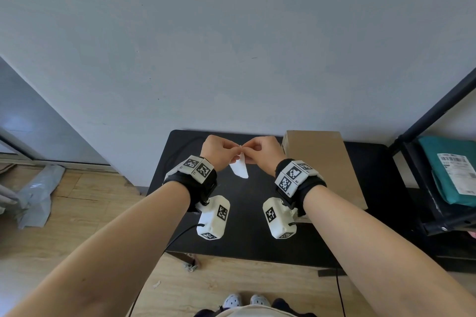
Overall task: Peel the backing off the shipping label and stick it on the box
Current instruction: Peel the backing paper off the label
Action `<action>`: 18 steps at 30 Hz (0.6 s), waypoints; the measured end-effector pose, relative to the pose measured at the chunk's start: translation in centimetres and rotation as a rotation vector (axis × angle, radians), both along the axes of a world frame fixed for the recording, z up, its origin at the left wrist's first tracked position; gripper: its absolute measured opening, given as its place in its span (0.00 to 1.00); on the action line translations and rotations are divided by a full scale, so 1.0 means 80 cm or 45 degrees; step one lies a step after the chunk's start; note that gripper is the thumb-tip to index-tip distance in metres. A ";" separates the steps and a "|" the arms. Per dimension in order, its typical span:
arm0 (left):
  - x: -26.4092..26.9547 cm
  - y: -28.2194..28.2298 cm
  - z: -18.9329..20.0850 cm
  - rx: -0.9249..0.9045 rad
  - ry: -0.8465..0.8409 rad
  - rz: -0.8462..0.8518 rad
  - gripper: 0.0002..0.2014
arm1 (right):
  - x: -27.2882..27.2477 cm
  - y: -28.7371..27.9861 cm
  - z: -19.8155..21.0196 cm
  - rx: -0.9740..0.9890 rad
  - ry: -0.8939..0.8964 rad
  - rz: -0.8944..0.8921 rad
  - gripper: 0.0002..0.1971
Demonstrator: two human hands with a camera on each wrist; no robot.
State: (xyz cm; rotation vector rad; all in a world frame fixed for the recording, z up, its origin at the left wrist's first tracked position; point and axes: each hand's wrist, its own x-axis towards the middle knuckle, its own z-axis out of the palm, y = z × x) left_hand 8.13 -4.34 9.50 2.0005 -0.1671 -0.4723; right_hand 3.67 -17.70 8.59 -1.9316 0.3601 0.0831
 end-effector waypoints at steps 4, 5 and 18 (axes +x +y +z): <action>0.001 0.001 -0.004 0.063 -0.045 -0.062 0.08 | -0.002 0.000 0.004 -0.090 -0.008 0.036 0.10; 0.000 0.000 -0.004 0.088 -0.062 -0.075 0.08 | -0.002 0.000 0.005 -0.149 -0.017 0.058 0.10; 0.001 -0.006 -0.003 0.117 -0.091 -0.039 0.07 | 0.004 -0.002 0.000 0.095 0.065 -0.013 0.10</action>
